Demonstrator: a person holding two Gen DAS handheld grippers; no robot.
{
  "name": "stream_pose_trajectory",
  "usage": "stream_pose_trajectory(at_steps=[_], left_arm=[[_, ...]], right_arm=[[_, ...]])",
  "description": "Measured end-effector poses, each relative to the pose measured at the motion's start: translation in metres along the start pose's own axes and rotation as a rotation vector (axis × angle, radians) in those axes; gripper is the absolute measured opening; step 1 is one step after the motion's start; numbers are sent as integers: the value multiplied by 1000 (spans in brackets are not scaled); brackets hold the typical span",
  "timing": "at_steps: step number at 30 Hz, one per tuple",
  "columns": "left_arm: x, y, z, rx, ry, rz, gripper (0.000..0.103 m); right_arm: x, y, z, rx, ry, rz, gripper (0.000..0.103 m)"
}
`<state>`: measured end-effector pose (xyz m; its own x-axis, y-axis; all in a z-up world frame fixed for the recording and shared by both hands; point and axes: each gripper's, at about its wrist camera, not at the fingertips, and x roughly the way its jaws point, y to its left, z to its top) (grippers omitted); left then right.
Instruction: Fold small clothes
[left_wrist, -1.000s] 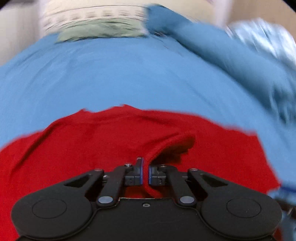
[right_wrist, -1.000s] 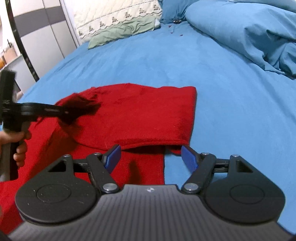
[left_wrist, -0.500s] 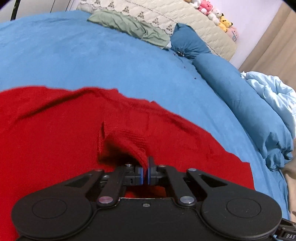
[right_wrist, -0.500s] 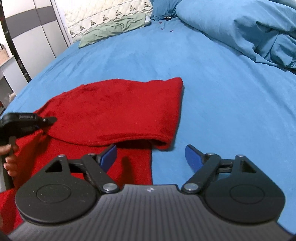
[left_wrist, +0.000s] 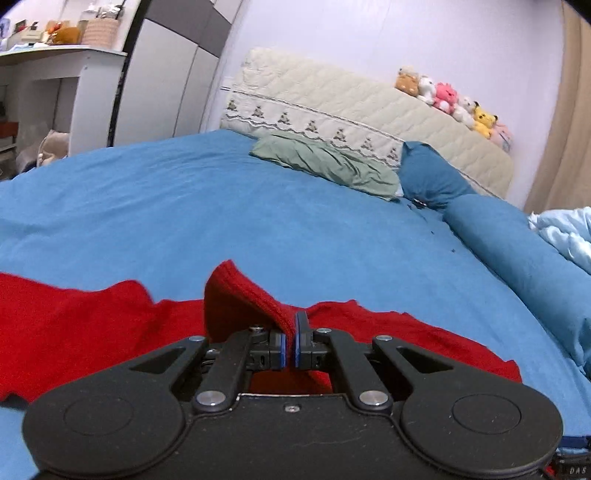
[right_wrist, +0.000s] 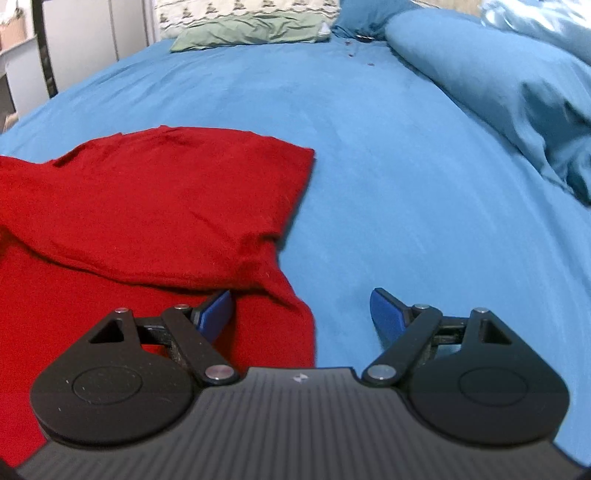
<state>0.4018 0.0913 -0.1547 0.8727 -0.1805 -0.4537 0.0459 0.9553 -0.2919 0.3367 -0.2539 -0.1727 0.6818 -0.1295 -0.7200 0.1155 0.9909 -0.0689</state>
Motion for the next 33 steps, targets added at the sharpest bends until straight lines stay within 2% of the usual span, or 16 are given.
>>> stream_pose_trajectory(at_steps=[3, 6, 9, 11, 14, 17, 20, 22, 24, 27, 28, 29, 31, 33], left_arm=[[2, 2, -8, 15, 6, -6, 4], [-2, 11, -16, 40, 59, 5, 8], [1, 24, -25, 45, 165, 35, 22], [-8, 31, -30, 63, 205, 84, 40], [-35, 41, -31, 84, 200, 103, 56], [-47, 40, -20, 116, 165, 88, 70], [-34, 44, -6, 108, 143, 91, 70], [-13, 47, 2, 91, 171, 88, 69], [8, 53, 7, 81, 210, 91, 59], [28, 54, 4, 103, 271, 62, 21], [33, 50, 1, 129, 292, 56, 11], [34, 45, -2, 167, 286, 72, 7], [24, 36, -4, 236, 200, 93, 4], [7, 30, -5, 282, 53, 129, 4]], right_arm=[[5, 6, 8, -46, -8, -33, 97], [7, 3, 8, -79, -3, -92, 97], [5, 3, 3, -140, 2, -86, 97], [2, 4, 5, -157, 22, -84, 97], [-19, 10, 10, -155, -8, -35, 97], [-34, 22, 19, -122, -72, 110, 99], [-21, 44, 30, -86, -60, 169, 99], [-12, 54, 35, -62, -72, 185, 99], [-4, 61, 38, -35, -69, 201, 99], [2, 66, 40, -32, -62, 202, 99], [3, 68, 40, -36, -59, 200, 99], [4, 68, 40, -39, -57, 197, 99], [5, 70, 39, -42, -57, 188, 99], [4, 69, 37, -37, -63, 188, 99]])
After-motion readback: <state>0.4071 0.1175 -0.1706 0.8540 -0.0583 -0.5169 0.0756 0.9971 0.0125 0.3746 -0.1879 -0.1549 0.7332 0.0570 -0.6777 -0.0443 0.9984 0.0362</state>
